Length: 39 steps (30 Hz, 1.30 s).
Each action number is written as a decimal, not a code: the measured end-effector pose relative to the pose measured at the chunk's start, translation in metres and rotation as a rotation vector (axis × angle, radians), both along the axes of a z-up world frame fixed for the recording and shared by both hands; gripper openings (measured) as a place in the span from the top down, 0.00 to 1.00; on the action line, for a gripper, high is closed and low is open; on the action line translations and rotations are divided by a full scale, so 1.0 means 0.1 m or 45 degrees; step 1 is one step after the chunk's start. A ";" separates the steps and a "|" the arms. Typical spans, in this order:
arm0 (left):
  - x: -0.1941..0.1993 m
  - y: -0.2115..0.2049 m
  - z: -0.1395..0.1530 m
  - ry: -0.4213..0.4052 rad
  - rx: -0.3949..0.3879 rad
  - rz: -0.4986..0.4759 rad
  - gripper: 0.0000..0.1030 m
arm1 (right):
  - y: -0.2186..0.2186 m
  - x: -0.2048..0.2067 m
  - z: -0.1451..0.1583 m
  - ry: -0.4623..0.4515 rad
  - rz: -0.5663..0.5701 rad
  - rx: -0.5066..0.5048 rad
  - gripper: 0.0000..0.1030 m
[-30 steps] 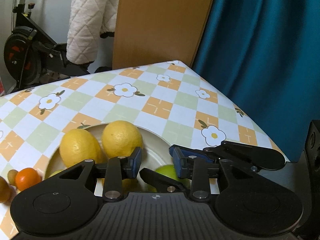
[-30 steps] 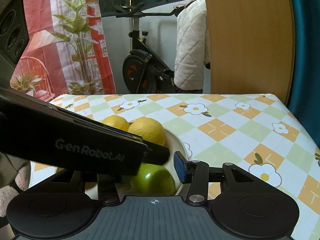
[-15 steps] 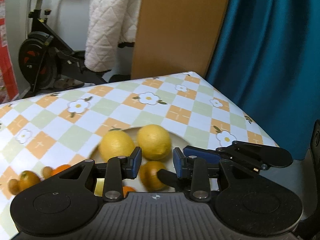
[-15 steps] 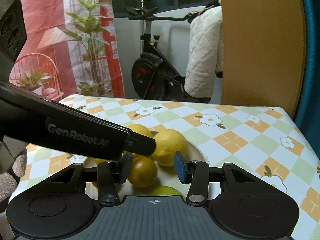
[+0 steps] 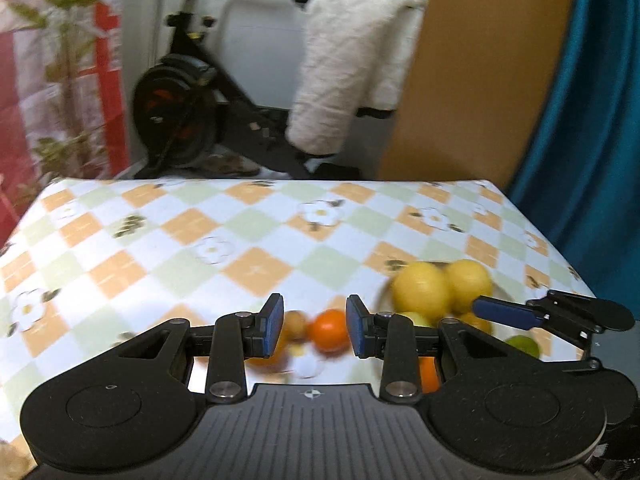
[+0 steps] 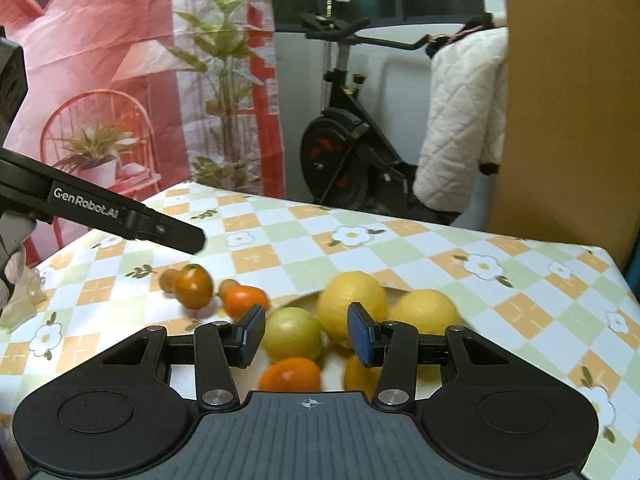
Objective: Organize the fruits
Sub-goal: 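Withdraw both tools and move them to the bright orange oval fruit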
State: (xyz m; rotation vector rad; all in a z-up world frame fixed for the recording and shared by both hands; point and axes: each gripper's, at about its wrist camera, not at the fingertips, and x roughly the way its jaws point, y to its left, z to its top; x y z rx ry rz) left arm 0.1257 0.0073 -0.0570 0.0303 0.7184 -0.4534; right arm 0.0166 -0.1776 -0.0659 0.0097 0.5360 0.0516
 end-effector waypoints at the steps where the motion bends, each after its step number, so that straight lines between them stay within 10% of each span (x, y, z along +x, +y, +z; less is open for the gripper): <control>1: 0.02 0.06 0.00 0.001 -0.005 0.012 0.65 | 0.05 0.03 0.00 0.003 0.012 -0.005 0.59; 39: 0.20 0.38 -0.22 0.057 -0.169 0.053 0.65 | 0.71 1.03 -0.41 0.307 0.289 -0.274 0.63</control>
